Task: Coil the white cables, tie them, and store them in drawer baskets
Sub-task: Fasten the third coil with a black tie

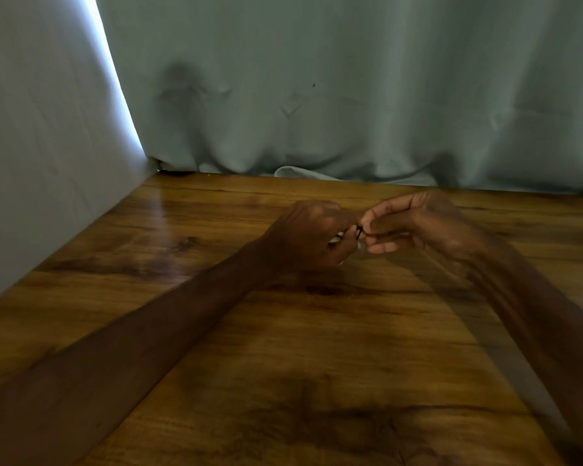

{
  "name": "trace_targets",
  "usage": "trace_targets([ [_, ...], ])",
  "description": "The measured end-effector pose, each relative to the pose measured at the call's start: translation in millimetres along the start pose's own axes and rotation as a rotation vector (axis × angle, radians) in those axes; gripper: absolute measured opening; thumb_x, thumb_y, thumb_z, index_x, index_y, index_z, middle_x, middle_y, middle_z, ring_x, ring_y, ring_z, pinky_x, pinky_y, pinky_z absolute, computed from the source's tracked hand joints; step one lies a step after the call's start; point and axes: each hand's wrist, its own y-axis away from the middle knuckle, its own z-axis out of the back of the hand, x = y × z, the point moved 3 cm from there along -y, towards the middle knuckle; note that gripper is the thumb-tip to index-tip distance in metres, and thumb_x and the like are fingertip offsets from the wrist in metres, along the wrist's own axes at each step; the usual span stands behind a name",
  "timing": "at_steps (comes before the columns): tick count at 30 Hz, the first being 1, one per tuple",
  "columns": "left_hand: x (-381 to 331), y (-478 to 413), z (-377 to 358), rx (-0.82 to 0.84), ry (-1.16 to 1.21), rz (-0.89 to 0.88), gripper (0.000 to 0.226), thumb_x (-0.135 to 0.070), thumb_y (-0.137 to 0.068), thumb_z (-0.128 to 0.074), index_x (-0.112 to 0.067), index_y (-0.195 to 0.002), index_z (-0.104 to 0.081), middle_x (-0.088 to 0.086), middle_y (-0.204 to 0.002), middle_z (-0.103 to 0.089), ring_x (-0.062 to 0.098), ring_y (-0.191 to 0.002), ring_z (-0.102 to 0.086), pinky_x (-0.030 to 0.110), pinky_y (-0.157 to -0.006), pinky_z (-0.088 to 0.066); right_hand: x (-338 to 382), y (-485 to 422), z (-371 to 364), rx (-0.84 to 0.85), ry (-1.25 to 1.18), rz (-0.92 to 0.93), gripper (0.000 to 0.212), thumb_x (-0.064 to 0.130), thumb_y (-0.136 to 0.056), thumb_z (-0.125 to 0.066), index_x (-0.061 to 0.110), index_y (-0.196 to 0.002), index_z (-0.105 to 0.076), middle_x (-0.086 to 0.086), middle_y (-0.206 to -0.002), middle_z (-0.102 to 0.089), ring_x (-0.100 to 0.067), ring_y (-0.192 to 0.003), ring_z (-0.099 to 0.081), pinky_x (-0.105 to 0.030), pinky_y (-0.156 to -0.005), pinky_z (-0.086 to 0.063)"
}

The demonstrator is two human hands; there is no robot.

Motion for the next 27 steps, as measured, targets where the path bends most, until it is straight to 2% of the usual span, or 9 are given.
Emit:
trace_targets([
  [2, 0.0, 0.3, -0.6, -0.005, 0.019, 0.03, 0.026, -0.021, -0.095, -0.051, -0.01, -0.081, -0.069, 0.005, -0.066, -0.062, 0.023, -0.055, -0.054, 0.04, -0.049, -0.044, 3.5, -0.5, 0.5, -0.005, 0.058, 0.058, 0.009, -0.004, -0.085, -0.072, -0.001, -0.092, -0.077, -0.016, -0.093, -0.079, -0.025, -0.085, -0.078, -0.035, -0.073, -0.064],
  [7, 2.8, -1.5, -0.7, 0.052, 0.128, 0.182, 0.03, -0.022, -0.1, -0.047, -0.011, -0.083, -0.069, 0.002, -0.068, -0.066, 0.021, -0.058, -0.059, 0.042, -0.056, -0.045, 7.7, -1.8, -5.7, -0.055, 0.189, 0.235, 0.008, -0.008, -0.088, -0.068, -0.003, -0.091, -0.074, -0.012, -0.082, -0.076, -0.013, -0.063, -0.069, -0.024, -0.059, -0.058],
  [11, 0.9, -3.2, 3.5, 0.04, 0.252, 0.276, 0.034, -0.01, -0.101, -0.049, -0.025, -0.071, -0.054, -0.005, -0.06, -0.056, 0.015, -0.053, -0.053, 0.036, -0.055, -0.039, 5.4, -2.6, -9.0, -0.075, 0.187, 0.306, 0.008, -0.008, -0.093, -0.064, -0.004, -0.094, -0.071, -0.014, -0.081, -0.074, -0.014, -0.066, -0.069, -0.031, -0.06, -0.06],
  [14, 5.2, -0.8, -0.7, 0.02, 0.24, 0.377, 0.041, -0.006, -0.104, -0.047, -0.023, -0.066, -0.053, 0.0, -0.059, -0.057, 0.019, -0.056, -0.054, 0.038, -0.059, -0.044, 3.5, -2.9, -10.3, -0.103, 0.221, 0.34, 0.009, -0.007, -0.095, -0.063, -0.002, -0.096, -0.07, -0.018, -0.087, -0.074, -0.017, -0.073, -0.072, -0.04, -0.062, -0.062],
  [16, 8.0, 3.0, -6.0, -0.006, 0.14, 0.371, 0.034, -0.007, -0.104, -0.049, -0.017, -0.074, -0.063, 0.011, -0.069, -0.065, 0.03, -0.067, -0.061, 0.044, -0.067, -0.052, 3.1, -3.0, -10.2, -0.125, 0.238, 0.359, 0.009, -0.006, -0.096, -0.062, 0.0, -0.097, -0.069, -0.017, -0.087, -0.075, -0.018, -0.075, -0.072, -0.043, -0.061, -0.062],
  [18, 7.5, 8.2, -13.6, -0.038, 0.142, 0.329, 0.007, -0.002, -0.094, -0.061, -0.002, -0.096, -0.068, 0.021, -0.089, -0.071, 0.035, -0.085, -0.063, 0.045, -0.075, -0.051, 2.4, -3.8, -9.1, -0.142, 0.235, 0.37, 0.013, -0.005, -0.096, -0.062, 0.006, -0.095, -0.07, -0.014, -0.086, -0.076, -0.019, -0.075, -0.072, -0.043, -0.06, -0.061],
  [21, 13.9, 11.7, -28.4, -0.04, 0.018, 0.202, 0.034, 0.007, -0.074, -0.076, 0.003, -0.107, -0.066, 0.022, -0.105, -0.07, 0.034, -0.095, -0.063, 0.041, -0.078, -0.05, 3.2, -3.9, -8.8, -0.209, 0.315, 0.427, 0.014, 0.0, -0.094, -0.066, 0.013, -0.092, -0.071, -0.008, -0.083, -0.076, -0.022, -0.078, -0.075, -0.044, -0.066, -0.062],
  [23, 9.2, 9.6, -26.6, -0.008, -0.021, 0.182, 0.034, 0.009, -0.074, -0.07, 0.004, -0.107, -0.066, 0.021, -0.107, -0.069, 0.035, -0.092, -0.064, 0.039, -0.077, -0.047, 6.6, -1.2, -10.9, -0.273, 0.429, 0.493, 0.012, 0.004, -0.092, -0.07, 0.016, -0.091, -0.072, 0.0, -0.079, -0.075, -0.015, -0.075, -0.075, -0.035, -0.07, -0.062],
  [27, -6.1, 4.0, -20.6, -0.109, -0.151, 0.184, 0.03, -0.003, -0.084, -0.048, 0.01, -0.105, -0.065, 0.026, -0.1, -0.068, 0.026, -0.096, -0.049, 0.032, -0.081, -0.038, 13.8, 5.6, -19.0, -0.357, 0.601, 0.588, 0.01, 0.008, -0.089, -0.073, 0.018, -0.089, -0.074, 0.009, -0.075, -0.071, -0.004, -0.071, -0.07, -0.023, -0.059, -0.055],
])
